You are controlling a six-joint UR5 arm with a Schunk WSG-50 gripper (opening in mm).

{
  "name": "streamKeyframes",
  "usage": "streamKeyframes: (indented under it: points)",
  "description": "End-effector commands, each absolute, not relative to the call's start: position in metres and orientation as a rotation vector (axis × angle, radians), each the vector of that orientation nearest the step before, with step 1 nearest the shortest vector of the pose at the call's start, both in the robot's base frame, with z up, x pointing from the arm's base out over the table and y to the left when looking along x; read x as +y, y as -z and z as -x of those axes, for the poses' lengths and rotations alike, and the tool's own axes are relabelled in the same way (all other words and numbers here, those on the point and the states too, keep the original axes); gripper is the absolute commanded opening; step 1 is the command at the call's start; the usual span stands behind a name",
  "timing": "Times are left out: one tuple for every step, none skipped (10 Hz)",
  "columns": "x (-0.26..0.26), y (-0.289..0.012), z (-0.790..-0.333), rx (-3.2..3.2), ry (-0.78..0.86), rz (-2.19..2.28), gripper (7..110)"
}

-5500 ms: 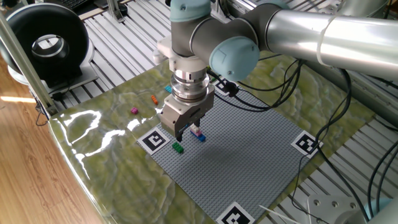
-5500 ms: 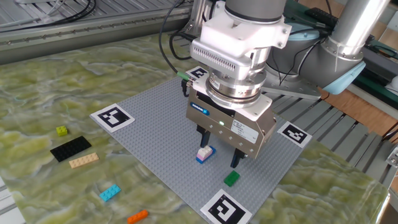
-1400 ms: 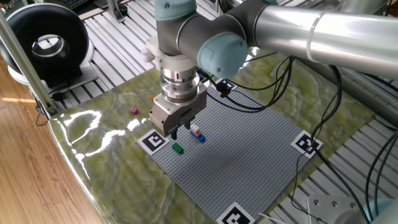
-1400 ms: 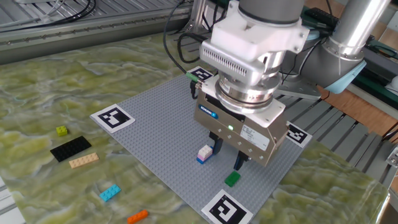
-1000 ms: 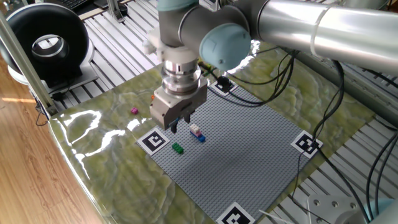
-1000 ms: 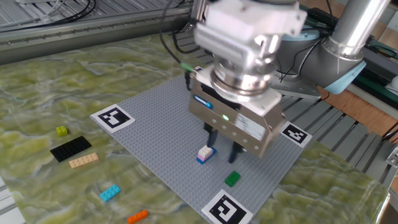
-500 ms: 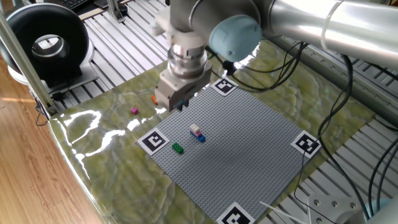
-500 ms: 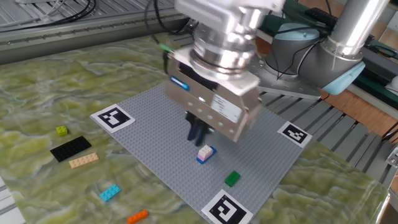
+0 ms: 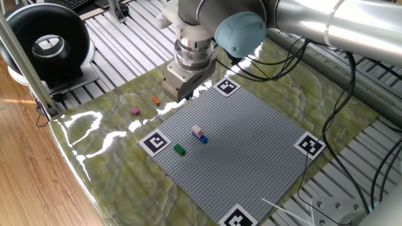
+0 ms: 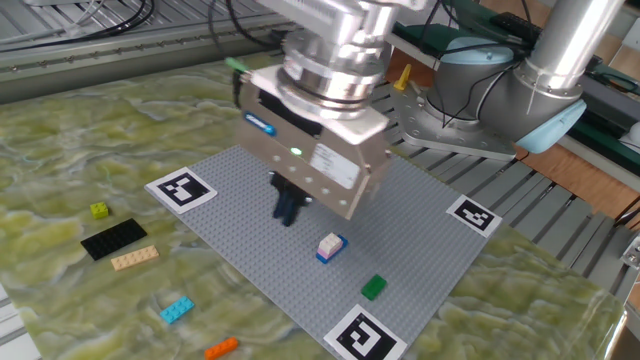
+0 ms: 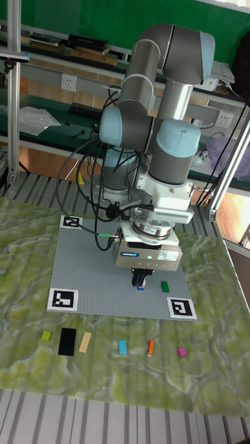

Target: Stack small Lego blocks randomly, one at a time

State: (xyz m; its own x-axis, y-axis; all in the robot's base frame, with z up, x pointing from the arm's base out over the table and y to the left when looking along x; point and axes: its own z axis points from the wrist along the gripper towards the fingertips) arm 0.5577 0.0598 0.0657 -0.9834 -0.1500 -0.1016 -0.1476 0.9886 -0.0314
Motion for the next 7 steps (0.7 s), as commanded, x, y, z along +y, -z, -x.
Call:
streamKeyframes:
  points:
    - [0.044,-0.059,-0.579,3.008,0.039,0.233,7]
    - [0.044,-0.056,-0.587,2.992,0.025,0.243,7]
    - [0.046,-0.054,-0.589,2.991,0.018,0.244,7]
    - [0.046,-0.054,-0.588,2.997,0.02,0.247,7]
    - [0.045,-0.053,-0.586,3.005,0.022,0.225,7]
    - [0.047,-0.053,-0.585,3.01,0.005,0.213,7]
    - [0.046,-0.053,-0.585,3.011,0.011,0.206,7]
